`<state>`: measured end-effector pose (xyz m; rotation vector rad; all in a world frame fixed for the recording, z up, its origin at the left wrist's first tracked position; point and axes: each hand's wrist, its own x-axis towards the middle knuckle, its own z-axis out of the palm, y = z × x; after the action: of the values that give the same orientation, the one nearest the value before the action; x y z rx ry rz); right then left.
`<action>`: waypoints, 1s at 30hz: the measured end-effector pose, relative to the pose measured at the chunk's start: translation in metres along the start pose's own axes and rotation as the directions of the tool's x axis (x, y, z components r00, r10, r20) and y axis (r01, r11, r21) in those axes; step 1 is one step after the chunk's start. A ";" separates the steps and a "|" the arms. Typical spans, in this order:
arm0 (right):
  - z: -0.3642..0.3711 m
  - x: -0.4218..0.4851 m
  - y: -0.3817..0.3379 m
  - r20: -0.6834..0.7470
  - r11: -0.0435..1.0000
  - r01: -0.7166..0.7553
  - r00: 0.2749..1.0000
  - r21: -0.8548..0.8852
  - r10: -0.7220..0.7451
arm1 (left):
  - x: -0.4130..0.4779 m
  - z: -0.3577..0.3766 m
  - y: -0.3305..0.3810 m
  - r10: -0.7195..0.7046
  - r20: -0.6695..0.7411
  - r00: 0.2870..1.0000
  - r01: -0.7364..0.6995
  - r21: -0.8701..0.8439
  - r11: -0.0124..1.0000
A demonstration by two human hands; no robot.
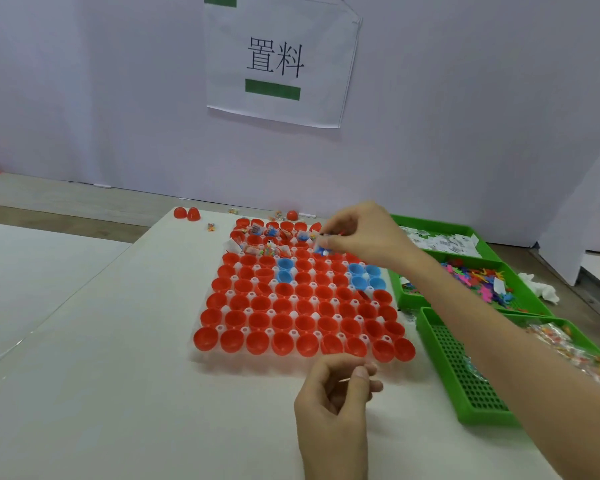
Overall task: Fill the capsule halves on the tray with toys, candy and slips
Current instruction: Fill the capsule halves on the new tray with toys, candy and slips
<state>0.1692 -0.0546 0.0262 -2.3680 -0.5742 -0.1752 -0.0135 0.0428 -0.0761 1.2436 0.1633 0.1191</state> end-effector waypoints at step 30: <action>0.074 0.055 0.036 -0.144 0.948 -0.184 0.978 -0.259 0.151 | 0.006 -0.003 0.001 -0.090 -0.011 0.996 0.089 -0.023 0.996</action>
<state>0.2325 -0.0109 -0.0357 -2.6353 -0.3020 -0.3388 -0.0077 0.0467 -0.0763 1.2118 0.2277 0.0509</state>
